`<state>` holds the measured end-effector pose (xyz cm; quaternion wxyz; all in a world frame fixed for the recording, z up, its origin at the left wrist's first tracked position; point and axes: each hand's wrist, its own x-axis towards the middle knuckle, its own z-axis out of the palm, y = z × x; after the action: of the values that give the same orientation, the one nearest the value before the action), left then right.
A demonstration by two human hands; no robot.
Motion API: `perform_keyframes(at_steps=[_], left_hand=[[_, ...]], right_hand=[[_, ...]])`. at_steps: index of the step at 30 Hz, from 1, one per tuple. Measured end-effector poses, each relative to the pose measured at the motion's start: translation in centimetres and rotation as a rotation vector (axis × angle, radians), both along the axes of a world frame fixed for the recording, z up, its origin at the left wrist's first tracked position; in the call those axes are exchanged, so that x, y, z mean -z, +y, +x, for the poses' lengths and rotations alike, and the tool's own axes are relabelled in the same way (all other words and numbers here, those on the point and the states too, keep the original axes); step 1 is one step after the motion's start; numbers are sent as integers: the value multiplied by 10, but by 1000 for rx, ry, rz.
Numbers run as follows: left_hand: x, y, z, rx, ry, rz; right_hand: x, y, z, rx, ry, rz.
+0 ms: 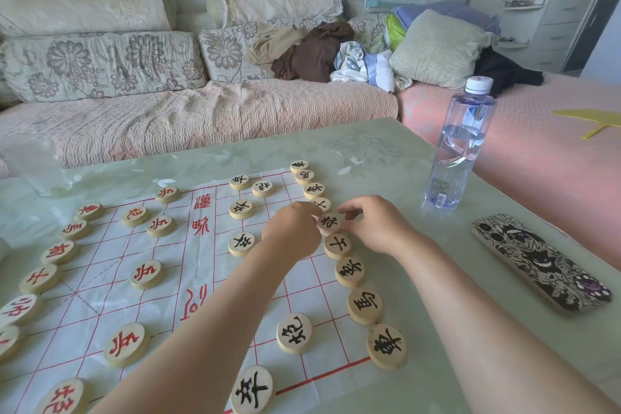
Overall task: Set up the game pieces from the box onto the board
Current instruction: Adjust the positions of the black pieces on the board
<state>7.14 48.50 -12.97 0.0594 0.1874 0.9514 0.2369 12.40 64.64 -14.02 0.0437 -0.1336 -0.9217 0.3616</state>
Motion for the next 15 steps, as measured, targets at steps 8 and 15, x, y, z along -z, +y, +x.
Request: perform_keyframes(at_steps=[8,15], left_hand=[[2,5,-8,-64,-57,-7],[-2,6,-4,-144,-153,225]], right_hand=[[4,1,-19,-64,-71,11],[2,0,-12,-53,-13,-17]])
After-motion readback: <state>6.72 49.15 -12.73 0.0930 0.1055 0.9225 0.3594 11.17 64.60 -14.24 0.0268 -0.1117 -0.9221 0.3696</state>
